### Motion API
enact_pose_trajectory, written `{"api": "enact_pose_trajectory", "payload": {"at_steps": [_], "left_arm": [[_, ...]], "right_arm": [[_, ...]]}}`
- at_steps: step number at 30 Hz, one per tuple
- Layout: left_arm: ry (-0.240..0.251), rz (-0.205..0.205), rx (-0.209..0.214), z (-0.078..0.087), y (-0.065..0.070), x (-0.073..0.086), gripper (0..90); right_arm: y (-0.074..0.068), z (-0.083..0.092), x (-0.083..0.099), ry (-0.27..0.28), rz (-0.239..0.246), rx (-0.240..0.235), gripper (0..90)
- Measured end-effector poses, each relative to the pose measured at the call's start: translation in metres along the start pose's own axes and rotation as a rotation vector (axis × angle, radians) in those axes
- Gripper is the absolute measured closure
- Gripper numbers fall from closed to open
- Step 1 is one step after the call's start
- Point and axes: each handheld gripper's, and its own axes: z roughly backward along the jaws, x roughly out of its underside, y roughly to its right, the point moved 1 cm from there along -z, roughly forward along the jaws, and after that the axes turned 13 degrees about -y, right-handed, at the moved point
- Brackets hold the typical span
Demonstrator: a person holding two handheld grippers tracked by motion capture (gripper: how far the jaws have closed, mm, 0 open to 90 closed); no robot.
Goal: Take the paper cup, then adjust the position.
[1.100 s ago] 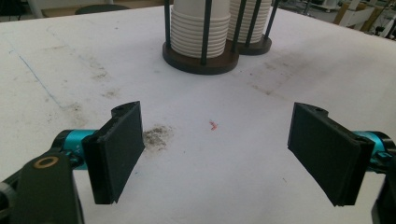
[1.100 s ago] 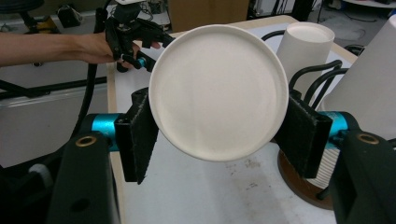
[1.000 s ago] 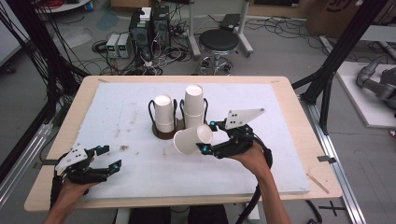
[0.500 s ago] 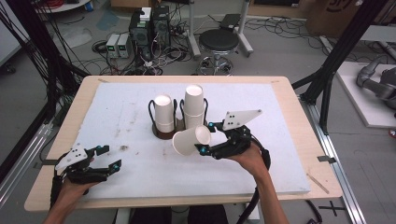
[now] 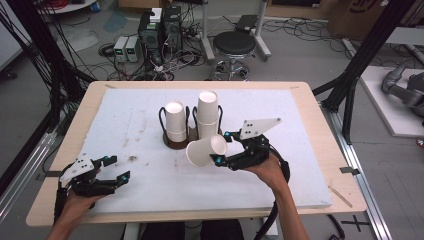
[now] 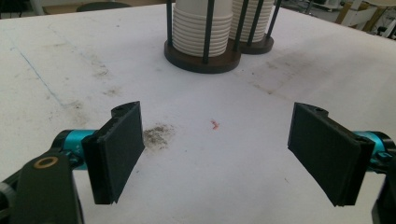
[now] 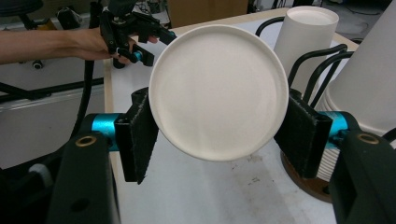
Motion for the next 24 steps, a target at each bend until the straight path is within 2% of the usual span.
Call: {"api": "enact_pose_trajectory", "payload": {"at_steps": [8, 14, 16, 17, 18, 19, 20, 24], "left_arm": [[0.017, 0.009, 0.000, 0.001, 0.000, 0.000, 18.3], [0.019, -0.026, 0.004, 0.004, 0.002, -0.003, 18.1], [0.041, -0.027, 0.028, 0.008, 0.002, -0.009, 17.2], [0.064, -0.043, 0.073, 0.012, 0.004, -0.015, 17.3], [0.064, -0.043, 0.073, 0.012, 0.004, -0.015, 17.3], [0.078, -0.075, 0.118, 0.016, 0.006, -0.022, 17.3], [0.078, -0.075, 0.118, 0.016, 0.006, -0.022, 17.2], [0.073, -0.123, 0.201, 0.019, 0.012, -0.036, 15.7]], "right_arm": [[0.002, 0.000, 0.001, 0.006, -0.002, -0.010, 35.7], [0.002, -0.001, 0.001, 0.000, 0.002, -0.017, 35.7], [0.003, -0.001, 0.001, 0.002, -0.005, -0.023, 35.7], [0.003, -0.002, 0.000, 0.002, 0.002, -0.026, 35.7], [0.003, -0.002, 0.000, 0.002, 0.002, -0.026, 35.7], [0.003, -0.002, 0.000, -0.003, -0.006, -0.032, 35.7], [0.003, -0.002, 0.000, -0.003, -0.006, -0.032, 35.7], [0.002, -0.003, 0.000, -0.007, -0.001, -0.042, 35.7]]}}
